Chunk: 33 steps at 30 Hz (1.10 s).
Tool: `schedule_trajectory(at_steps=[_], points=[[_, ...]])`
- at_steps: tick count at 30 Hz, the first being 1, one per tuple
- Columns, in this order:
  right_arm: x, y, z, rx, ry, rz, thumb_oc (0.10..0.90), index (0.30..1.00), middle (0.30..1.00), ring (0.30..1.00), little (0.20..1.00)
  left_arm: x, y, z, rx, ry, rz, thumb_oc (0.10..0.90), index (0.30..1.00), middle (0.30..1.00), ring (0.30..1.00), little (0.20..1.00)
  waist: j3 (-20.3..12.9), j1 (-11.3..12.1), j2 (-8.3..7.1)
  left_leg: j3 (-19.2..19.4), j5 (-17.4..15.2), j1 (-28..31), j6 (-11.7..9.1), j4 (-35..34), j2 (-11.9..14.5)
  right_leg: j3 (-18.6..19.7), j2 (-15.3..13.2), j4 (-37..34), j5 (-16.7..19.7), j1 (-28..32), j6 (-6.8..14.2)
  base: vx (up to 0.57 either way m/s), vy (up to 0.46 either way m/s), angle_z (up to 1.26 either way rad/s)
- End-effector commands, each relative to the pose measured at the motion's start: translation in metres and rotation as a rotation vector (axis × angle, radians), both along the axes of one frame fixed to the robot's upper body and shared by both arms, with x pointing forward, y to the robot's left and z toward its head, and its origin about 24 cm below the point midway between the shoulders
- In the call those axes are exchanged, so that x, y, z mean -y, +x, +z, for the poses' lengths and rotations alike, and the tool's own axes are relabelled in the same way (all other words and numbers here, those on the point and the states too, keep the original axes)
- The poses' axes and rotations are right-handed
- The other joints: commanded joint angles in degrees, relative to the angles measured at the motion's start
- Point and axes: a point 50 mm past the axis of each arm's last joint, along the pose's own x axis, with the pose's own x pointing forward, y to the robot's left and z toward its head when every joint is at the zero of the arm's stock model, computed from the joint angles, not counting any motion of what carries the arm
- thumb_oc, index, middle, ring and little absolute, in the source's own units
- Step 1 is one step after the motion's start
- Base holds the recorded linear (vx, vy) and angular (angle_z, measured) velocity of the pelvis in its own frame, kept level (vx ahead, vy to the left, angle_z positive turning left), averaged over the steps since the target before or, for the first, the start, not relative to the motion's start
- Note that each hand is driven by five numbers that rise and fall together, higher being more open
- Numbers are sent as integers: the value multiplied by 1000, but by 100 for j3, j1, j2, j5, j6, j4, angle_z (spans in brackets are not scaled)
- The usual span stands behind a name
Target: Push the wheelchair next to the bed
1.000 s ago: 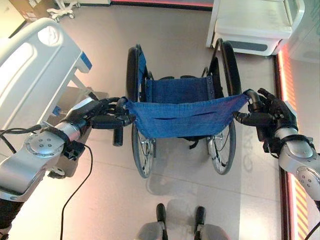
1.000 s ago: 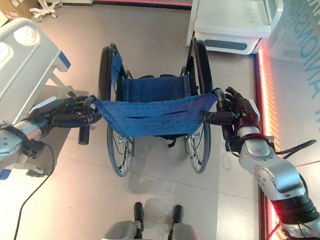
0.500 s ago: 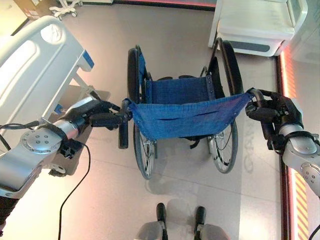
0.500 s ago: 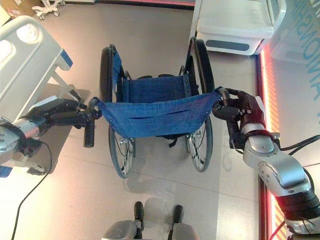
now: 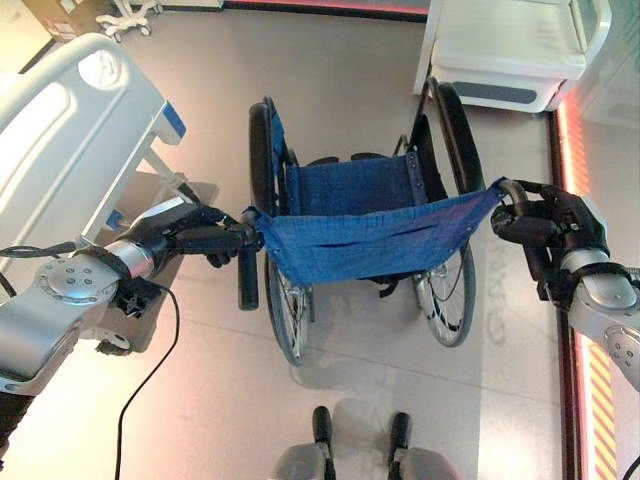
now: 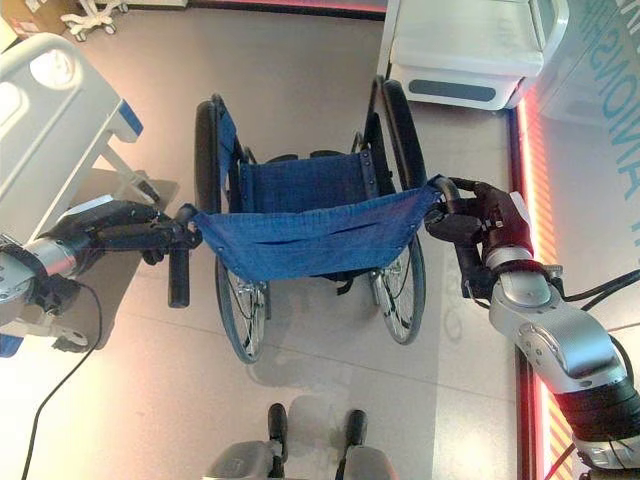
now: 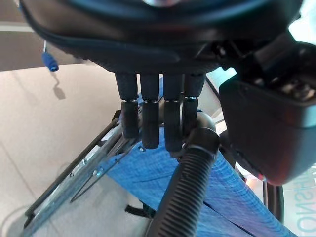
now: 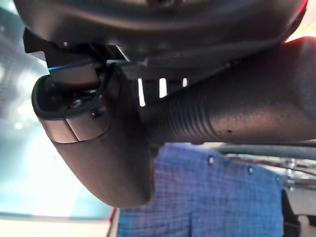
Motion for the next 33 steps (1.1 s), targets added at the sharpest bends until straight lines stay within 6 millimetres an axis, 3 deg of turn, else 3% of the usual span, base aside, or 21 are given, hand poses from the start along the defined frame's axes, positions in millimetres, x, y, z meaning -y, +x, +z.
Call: schedule_trajectory(at_steps=[1, 3, 12, 19, 25, 30, 33], points=[[-3, -6, -7, -47, -12, 28, 400, 300, 300, 300, 300, 10, -11, -19, -172, -110, -87, 800, 900, 900, 900, 900, -261, -114, 19, 199, -93, -44, -128, 50, -24, -93, -141, 121, 212, -123, 222, 0, 0, 0], [-5, -5, -10, -48, -14, 37, 400, 300, 300, 300, 300, 18, -14, -33, -260, -168, -84, 800, 900, 900, 900, 900, -276, -126, 42, 205, -87, -24, -126, 43, -24, -93, -136, 113, 218, -106, 221, 0, 0, 0], [-12, -2, -17, -55, -12, 48, 400, 300, 300, 300, 300, 45, -16, -50, -335, -438, -68, 800, 900, 900, 900, 900, -296, -133, 68, 218, -78, 13, -128, 35, -18, -113, -139, 89, 229, -63, 226, 0, -1, 1], [-12, -2, -20, -51, -5, 38, 400, 300, 300, 300, 300, 42, -19, -58, -351, -431, 6, 800, 900, 900, 900, 900, -320, -105, 79, 226, -73, 10, -120, 38, -17, -146, -152, 87, 227, -54, 226, -1, -1, 2], [-12, -2, -19, -51, -1, 34, 400, 300, 300, 300, 300, 41, -30, -71, -504, -451, 14, 800, 900, 900, 900, 900, -328, -96, 100, 239, -64, 4, -115, 43, -17, -157, -155, 92, 232, -62, 220, 0, 0, 0], [-13, -1, -19, -49, -3, 29, 400, 300, 300, 300, 300, 46, -37, -76, -588, -500, 6, 800, 900, 900, 900, 900, -322, -108, 131, 257, -60, 13, -109, 40, -26, -146, -156, 91, 246, -68, 215, 0, 0, 0], [-14, -2, -22, -53, -4, 33, 400, 300, 300, 300, 300, 57, -41, -76, -637, -615, 0, 800, 900, 900, 900, 900, -326, -129, 147, 274, -67, 27, -111, 38, -26, -138, -161, 95, 245, -69, 221, 0, 0, 0]])
